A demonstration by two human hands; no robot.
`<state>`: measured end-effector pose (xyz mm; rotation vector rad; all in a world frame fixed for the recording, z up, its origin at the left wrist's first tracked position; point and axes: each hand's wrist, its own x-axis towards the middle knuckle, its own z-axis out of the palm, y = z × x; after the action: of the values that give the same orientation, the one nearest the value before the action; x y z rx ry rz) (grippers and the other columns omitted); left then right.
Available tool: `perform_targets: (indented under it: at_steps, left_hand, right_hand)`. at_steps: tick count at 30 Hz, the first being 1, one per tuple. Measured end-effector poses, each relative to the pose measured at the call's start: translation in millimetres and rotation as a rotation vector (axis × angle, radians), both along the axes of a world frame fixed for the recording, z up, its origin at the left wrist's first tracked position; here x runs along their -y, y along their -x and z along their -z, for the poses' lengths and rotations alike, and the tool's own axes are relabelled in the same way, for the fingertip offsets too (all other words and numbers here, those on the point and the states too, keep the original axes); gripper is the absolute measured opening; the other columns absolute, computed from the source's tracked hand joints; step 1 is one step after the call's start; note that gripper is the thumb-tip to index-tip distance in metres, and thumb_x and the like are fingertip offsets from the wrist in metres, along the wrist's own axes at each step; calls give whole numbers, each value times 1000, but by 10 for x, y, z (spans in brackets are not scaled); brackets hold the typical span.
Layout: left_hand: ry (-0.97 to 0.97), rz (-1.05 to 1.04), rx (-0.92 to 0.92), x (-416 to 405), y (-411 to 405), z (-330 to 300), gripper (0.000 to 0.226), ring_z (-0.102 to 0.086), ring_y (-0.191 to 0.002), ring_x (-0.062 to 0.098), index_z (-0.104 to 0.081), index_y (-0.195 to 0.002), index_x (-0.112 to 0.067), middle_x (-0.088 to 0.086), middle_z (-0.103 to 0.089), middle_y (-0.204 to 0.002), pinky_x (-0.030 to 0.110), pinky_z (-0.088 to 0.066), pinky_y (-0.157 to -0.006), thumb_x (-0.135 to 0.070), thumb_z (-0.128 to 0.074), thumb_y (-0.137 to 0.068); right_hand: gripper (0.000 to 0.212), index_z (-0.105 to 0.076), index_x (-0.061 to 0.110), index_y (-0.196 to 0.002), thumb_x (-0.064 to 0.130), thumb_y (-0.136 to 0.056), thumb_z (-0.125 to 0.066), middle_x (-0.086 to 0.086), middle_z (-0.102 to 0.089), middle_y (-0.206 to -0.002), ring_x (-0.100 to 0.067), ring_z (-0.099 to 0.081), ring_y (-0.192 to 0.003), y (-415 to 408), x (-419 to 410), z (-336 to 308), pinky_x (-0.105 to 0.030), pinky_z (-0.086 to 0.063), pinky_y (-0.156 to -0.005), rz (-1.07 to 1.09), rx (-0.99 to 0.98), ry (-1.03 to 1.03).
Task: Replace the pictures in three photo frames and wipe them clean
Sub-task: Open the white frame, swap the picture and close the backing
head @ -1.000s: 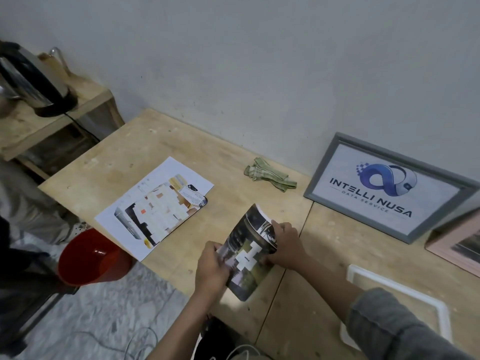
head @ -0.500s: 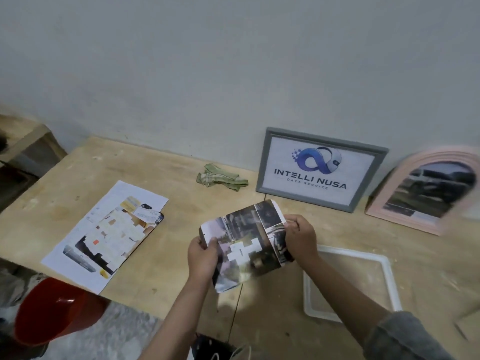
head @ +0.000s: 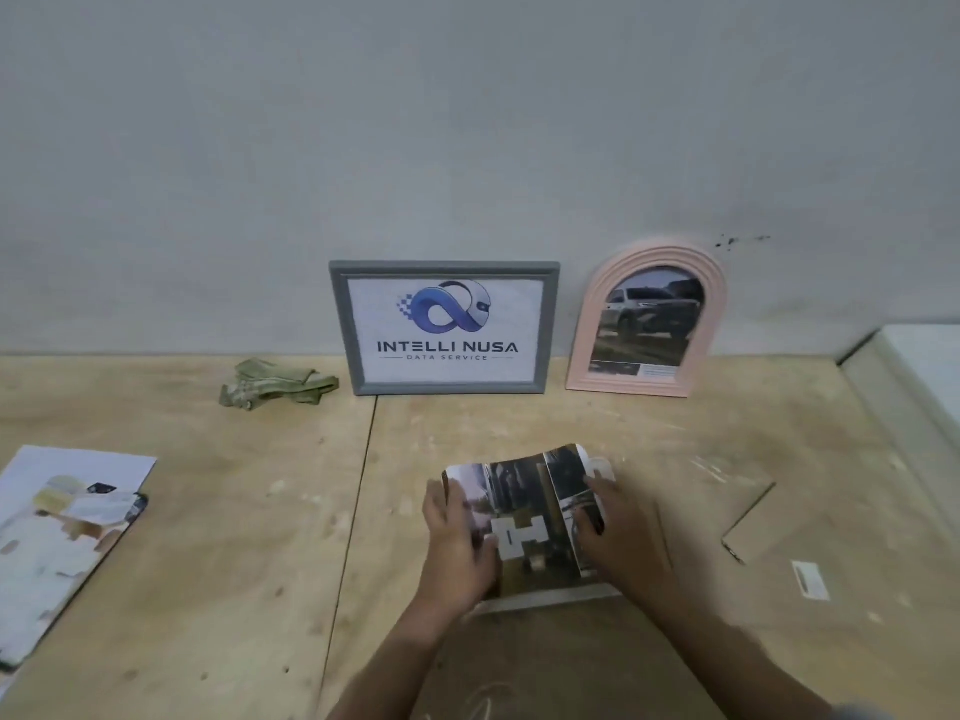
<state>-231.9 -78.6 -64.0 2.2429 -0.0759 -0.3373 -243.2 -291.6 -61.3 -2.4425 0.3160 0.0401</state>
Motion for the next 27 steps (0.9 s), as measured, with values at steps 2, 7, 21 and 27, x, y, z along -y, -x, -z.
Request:
perform_targets:
  at_steps: [2, 7, 21, 27]
  left_hand:
    - [-59, 71, 24, 73, 27, 56, 78, -5, -146, 31, -12, -151, -16, -5, 25, -154, 26, -35, -110, -28, -59, -89]
    - [-462, 185, 15, 114, 33, 135, 74, -5, -145, 35, -21, -146, -22, 7, 18, -157, 50, -21, -110, -50, -49, -83]
    - [-583, 449, -73, 15, -285, -85, 91, -17, -144, 21, -16, -149, -20, -3, -15, -155, 61, 7, -111, -46, -65, -77]
    - [-721, 539, -95, -8, -361, -116, 115, -3, -147, 25, -2, -152, -18, 2, 3, -160, 60, 8, -112, -53, -72, -68]
  right_hand:
    - [56, -55, 15, -129, 45, -82, -52, -9, -58, -126, -26, -53, -116, 56, 103, 100, -47, -44, -100, -21, -31, 32]
    - [63, -57, 15, -125, 53, -76, -47, -18, -51, -129, -37, -45, -122, 114, 232, 284, -59, -39, -97, -126, -124, 119]
    - [115, 11, 24, -149, 61, -72, -66, 1, 33, -147, -20, 25, -141, -305, 479, 93, -55, -1, -113, -681, -349, 399]
    - [124, 14, 27, -148, 63, -65, -70, -2, 28, -154, -23, 19, -144, -345, 580, 148, -56, -6, -113, -728, -378, 486]
